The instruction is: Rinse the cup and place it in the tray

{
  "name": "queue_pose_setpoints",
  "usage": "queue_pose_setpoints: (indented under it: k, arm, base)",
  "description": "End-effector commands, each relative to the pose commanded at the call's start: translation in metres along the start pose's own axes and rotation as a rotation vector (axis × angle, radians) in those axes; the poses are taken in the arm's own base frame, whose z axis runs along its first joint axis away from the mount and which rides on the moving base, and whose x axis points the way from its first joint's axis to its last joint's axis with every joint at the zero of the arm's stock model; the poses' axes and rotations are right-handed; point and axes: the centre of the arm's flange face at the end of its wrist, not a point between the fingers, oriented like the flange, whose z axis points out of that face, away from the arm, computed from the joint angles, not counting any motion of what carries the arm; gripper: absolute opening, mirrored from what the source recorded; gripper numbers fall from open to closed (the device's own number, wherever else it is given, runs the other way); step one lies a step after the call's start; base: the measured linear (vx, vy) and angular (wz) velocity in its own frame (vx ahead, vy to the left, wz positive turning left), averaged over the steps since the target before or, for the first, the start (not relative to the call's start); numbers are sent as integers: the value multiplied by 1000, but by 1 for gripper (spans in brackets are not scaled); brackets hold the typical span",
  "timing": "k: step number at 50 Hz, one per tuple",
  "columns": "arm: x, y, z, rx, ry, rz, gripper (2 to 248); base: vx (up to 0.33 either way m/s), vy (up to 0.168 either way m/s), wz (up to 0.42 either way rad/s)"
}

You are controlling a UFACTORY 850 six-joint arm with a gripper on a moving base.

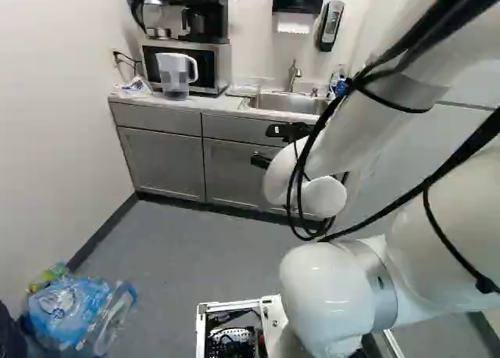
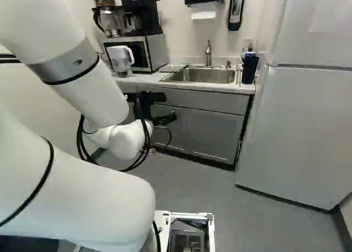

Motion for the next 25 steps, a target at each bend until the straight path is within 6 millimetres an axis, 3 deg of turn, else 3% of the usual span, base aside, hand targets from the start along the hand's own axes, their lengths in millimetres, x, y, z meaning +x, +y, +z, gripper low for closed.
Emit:
queue_pose_setpoints:
  k: [25]
  arm:
    - [0,0,1,0,0,0,247]
  base:
    - [0,0,0]
